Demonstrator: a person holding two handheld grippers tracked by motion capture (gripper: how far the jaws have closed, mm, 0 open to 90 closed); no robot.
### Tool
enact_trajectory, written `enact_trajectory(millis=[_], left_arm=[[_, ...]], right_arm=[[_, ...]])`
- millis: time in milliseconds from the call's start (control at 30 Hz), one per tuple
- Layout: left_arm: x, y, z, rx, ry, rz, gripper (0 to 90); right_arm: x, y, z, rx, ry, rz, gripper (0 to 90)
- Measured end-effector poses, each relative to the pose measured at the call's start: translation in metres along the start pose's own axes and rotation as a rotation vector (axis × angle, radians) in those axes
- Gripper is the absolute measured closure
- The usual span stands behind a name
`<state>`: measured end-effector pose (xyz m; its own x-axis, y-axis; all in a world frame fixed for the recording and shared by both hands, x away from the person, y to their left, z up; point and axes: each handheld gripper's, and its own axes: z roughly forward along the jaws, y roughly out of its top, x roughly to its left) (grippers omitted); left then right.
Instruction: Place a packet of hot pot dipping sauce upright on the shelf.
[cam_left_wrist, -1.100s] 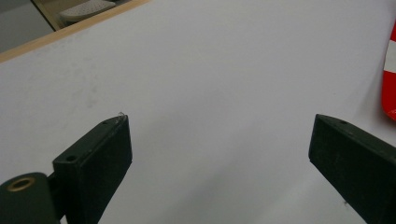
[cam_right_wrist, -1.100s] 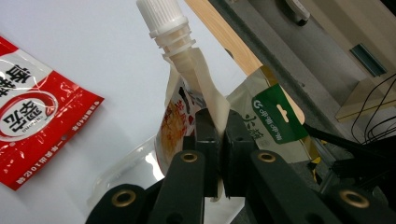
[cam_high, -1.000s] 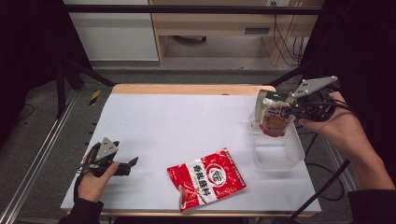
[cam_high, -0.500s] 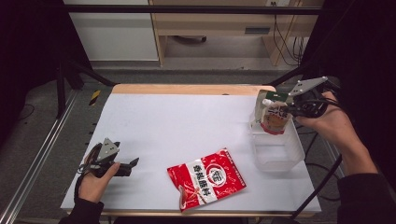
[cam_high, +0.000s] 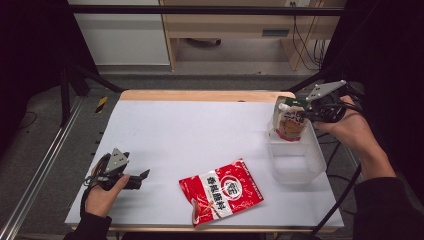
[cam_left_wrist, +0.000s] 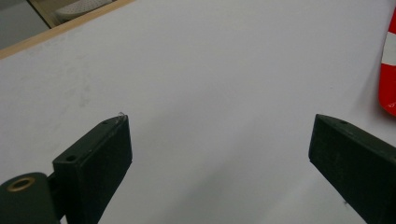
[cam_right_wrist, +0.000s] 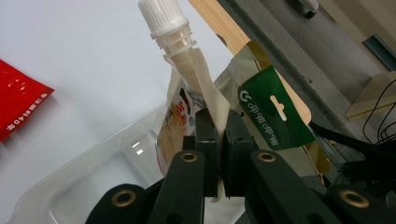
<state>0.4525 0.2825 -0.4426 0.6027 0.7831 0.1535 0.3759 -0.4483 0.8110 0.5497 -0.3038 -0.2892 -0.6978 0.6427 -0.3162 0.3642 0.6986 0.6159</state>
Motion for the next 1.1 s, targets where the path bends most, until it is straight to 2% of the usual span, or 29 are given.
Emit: enact_trajectory(millis=[167, 633, 1100], left_arm=[[0.000, 0.000, 0.000, 0.000, 0.000, 0.000, 6.1], [0.001, 0.000, -0.001, -0.001, -0.001, 0.001, 6.1], [0.001, 0.000, -0.001, -0.001, -0.003, 0.001, 6.1]], right_arm=[[-0.002, 0.000, 0.004, -0.001, -0.004, -0.009, 87.4], [0.001, -0.005, 0.006, -0.028, 0.024, -0.007, 87.3], [0.006, -0.013, 0.019, -0.010, 0.050, 0.010, 87.2]])
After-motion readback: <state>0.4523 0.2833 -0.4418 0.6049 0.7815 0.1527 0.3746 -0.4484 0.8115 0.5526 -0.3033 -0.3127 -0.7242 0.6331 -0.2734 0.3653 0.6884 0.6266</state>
